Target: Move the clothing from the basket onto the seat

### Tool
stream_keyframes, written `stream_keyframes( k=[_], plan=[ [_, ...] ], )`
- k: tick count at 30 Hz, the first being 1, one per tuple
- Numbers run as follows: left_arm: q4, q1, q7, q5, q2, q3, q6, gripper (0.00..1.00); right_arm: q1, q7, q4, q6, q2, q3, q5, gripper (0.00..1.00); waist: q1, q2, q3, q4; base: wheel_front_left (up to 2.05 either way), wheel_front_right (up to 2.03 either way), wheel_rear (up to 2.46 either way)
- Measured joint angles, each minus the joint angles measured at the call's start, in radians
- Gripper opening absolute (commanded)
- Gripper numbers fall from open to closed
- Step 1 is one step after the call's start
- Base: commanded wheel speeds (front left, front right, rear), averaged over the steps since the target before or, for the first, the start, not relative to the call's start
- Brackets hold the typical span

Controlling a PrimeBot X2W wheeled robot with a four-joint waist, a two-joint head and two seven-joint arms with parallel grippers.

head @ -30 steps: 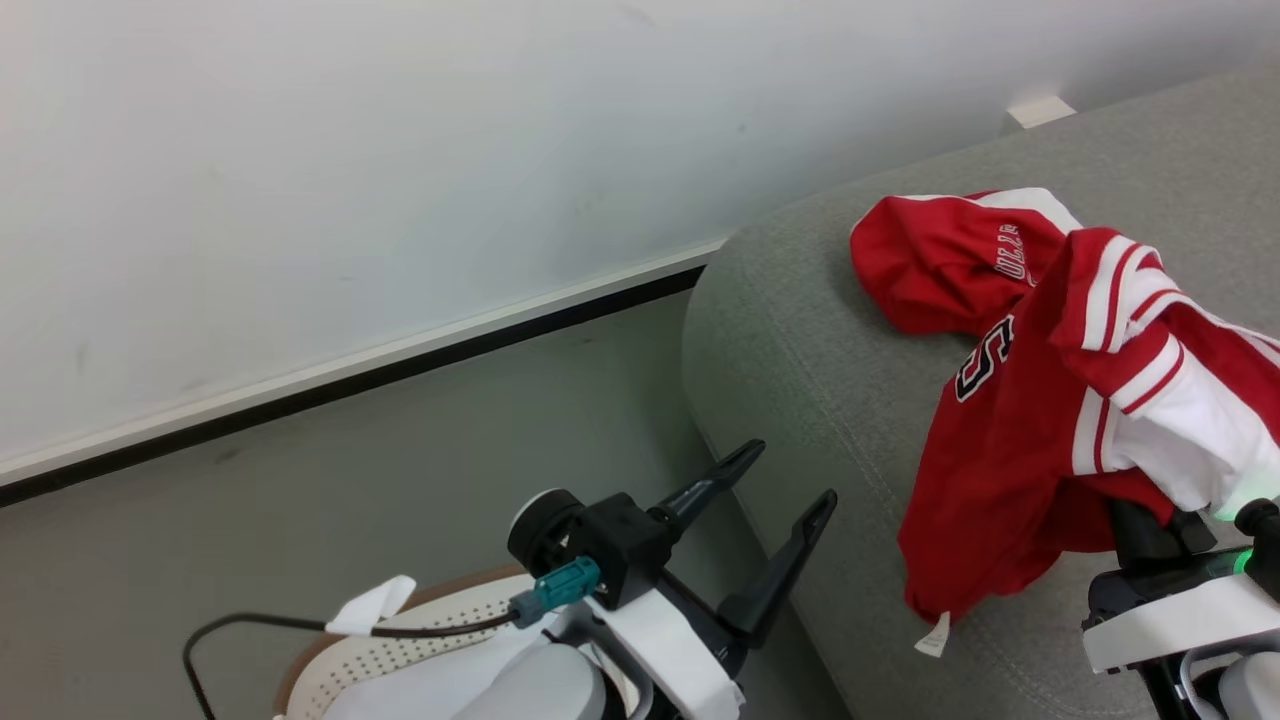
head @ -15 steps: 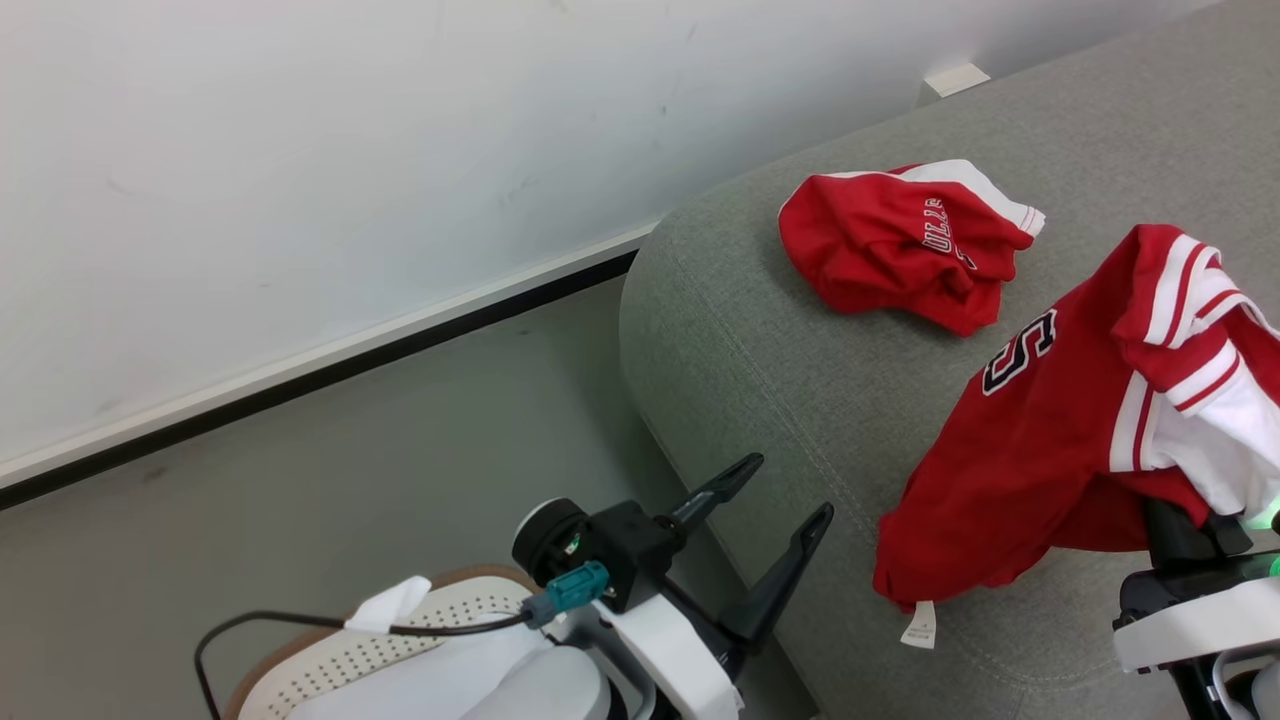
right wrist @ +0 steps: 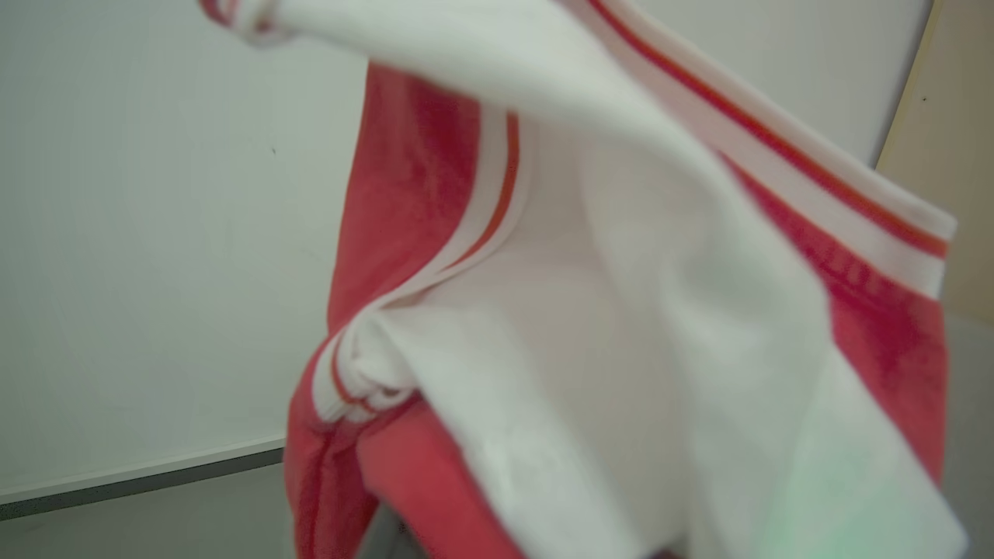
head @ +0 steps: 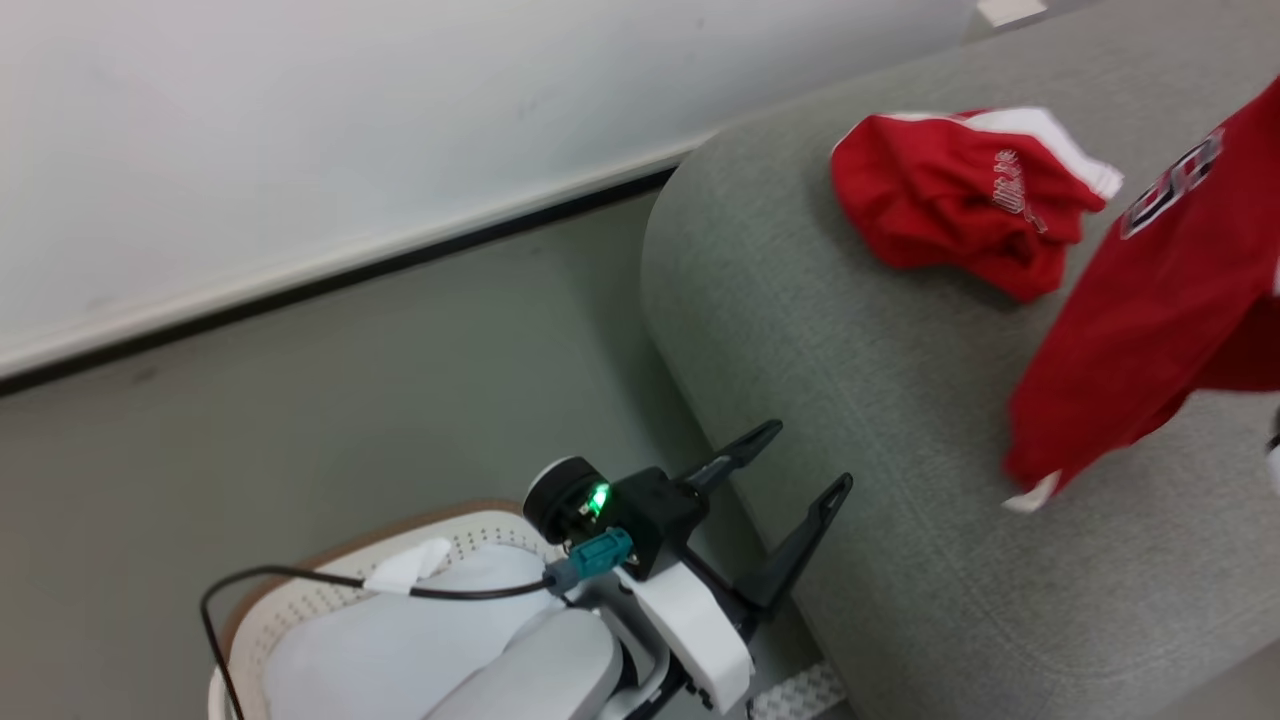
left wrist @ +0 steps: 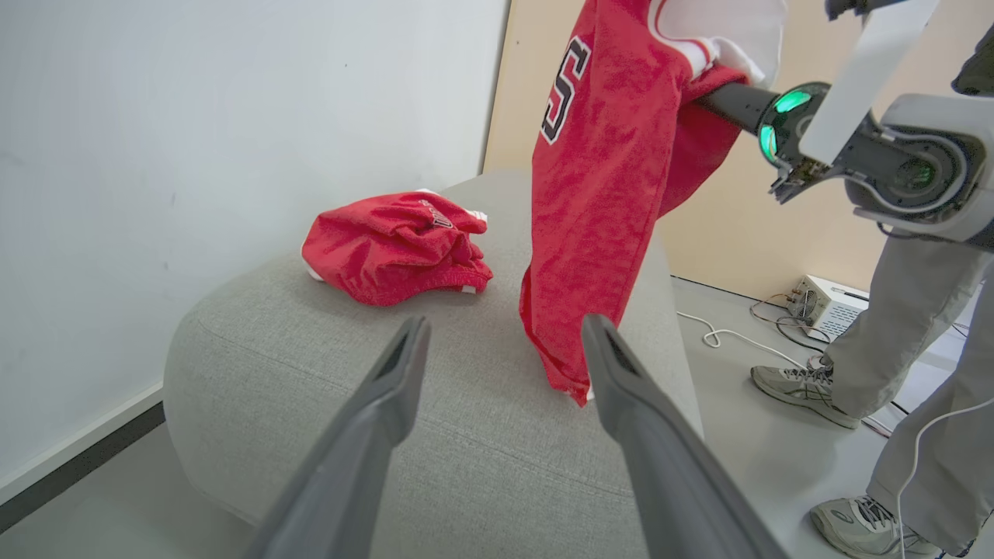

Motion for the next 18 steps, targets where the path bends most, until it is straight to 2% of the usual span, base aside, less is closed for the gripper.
stream_keyframes(
  k=[6,10,18],
  plan=[
    [-0.006,-0.043,0.031,0.01,0.016,-0.002,-0.001,1.0,-0.167,0.061,0.098,0.0,-0.107,0.002,0.117,0.0,0.0,0.0,0.102,0.047,0.0,0.0,0.0],
    [-0.013,-0.07,0.044,0.022,0.032,0.0,0.007,1.0,-0.288,0.129,0.206,0.0,-0.177,0.027,0.167,0.0,0.0001,0.0,0.178,0.088,0.0,0.0,0.0],
    [-0.01,-0.104,0.033,0.026,0.029,0.003,0.018,1.0,-0.506,0.347,0.447,0.0,-0.245,0.12,0.217,0.0,0.0002,0.0,0.281,0.193,0.0,0.0,0.0]
  ],
)
